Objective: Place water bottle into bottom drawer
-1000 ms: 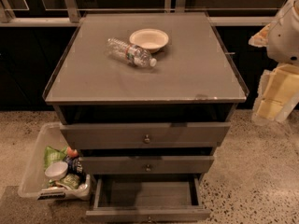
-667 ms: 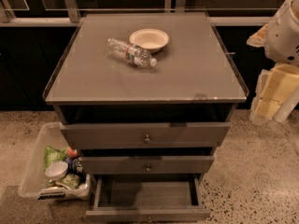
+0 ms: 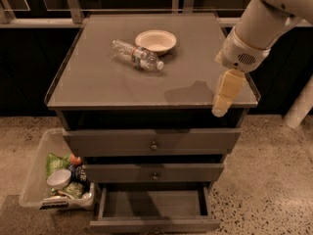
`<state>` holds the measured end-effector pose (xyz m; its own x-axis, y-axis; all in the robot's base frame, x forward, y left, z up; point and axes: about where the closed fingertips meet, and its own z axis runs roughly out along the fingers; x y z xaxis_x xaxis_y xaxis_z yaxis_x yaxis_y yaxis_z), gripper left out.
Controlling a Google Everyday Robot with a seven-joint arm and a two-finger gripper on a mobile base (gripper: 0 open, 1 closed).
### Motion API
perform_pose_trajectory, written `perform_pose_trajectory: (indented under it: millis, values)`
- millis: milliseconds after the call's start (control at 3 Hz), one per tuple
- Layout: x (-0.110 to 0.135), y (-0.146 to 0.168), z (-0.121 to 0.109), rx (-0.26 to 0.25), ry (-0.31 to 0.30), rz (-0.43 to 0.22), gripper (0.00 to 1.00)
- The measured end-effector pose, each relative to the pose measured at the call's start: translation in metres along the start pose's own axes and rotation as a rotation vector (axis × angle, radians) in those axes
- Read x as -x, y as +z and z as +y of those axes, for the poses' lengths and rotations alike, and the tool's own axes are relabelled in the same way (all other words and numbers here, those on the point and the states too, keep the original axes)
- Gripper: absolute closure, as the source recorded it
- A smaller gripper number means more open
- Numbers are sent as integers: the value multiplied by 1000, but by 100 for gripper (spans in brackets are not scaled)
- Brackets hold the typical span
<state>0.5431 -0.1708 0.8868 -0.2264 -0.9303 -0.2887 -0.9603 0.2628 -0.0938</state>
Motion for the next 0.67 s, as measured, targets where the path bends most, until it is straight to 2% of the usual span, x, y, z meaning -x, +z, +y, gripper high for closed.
perform_pose_trajectory:
  millis: [333, 667]
  values:
    - [0, -1, 0, -2, -1, 0, 0]
    - [9, 0, -18, -42, 18, -56, 0]
